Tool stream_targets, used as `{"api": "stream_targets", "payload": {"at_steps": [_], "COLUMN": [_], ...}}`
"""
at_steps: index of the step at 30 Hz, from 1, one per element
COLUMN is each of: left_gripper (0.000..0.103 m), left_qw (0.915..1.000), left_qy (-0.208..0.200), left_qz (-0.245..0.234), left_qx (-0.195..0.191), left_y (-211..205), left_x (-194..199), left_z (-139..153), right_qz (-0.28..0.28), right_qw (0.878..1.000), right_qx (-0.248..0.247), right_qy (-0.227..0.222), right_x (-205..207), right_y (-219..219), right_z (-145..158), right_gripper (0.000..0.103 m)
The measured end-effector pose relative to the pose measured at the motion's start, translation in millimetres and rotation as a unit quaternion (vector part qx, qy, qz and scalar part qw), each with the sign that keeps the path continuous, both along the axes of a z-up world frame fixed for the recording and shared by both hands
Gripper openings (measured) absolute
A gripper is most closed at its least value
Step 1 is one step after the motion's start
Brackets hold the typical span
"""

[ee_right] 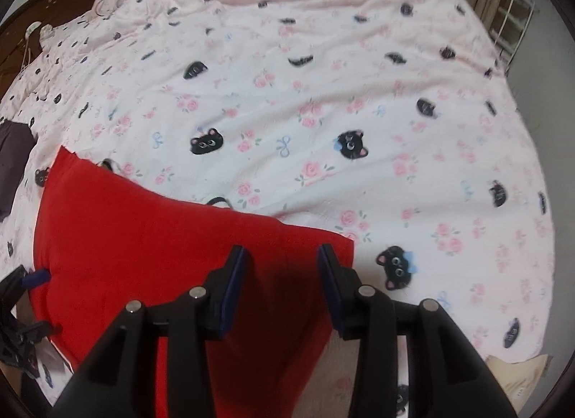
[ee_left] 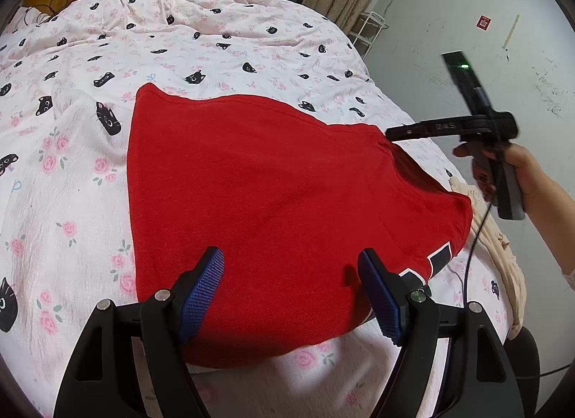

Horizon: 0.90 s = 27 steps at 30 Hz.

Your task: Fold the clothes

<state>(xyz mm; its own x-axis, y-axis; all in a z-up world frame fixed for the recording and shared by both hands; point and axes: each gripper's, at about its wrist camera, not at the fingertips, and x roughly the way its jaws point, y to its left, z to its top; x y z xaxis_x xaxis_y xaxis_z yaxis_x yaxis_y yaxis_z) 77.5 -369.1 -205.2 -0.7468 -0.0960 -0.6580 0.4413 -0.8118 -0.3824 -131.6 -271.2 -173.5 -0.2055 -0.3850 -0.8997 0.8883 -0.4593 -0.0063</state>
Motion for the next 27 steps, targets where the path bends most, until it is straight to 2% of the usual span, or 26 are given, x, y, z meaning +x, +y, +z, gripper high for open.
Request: {"api": "stream_targets", "payload": {"at_steps": [4,9,14,16,20,21,24,27], "left_gripper": [0.073,0.073,0.073,0.073,0.073,0.073,0.073,0.073], "left_qw": [1.0000,1.0000,1.0000,1.0000,1.0000,1.0000,0.9999,0.9999], "left_qy": [0.002,0.002,0.003,0.004,0.004,0.004,0.006,0.008], "left_qz": [0.000,0.000,0.000,0.000,0.000,0.000,0.000,0.000], "left_qx": [0.003,0.004,0.006,0.007,0.007,0.007,0.009,0.011], "left_y": [-0.7,-1.2,-1.1,-1.3,-1.2,-1.2,-1.5,-2.3], "left_x": [0.8,0.9,2.1,2.4,2.6,2.7,3.2,3.5], "left_z": [0.4,0.7,0.7,0.7,0.9,0.9,1.0,0.9], "right_qz": [0.034,0.069,0.118,0.132,0.127,0.120,0.098,0.075], "right_qw": [0.999,0.997,0.993,0.991,0.988,0.989,0.993,0.996], "right_qx": [-0.010,-0.016,-0.004,0.020,0.062,0.066,0.056,0.044], "right_qy": [0.024,0.025,0.014,0.030,0.058,0.057,0.046,0.032], "right_x": [28.0,61.5,97.7,108.7,104.5,99.6,83.5,68.2], "right_y": [7.5,17.4,25.4,26.2,30.3,32.1,38.0,44.9], "right_z": [15.6,23.5,14.8,2.0,-24.3,-28.9,-30.9,-29.0], "right_gripper": [0.043,0.045,0.046,0.046,0.047,0.050,0.062,0.062]}}
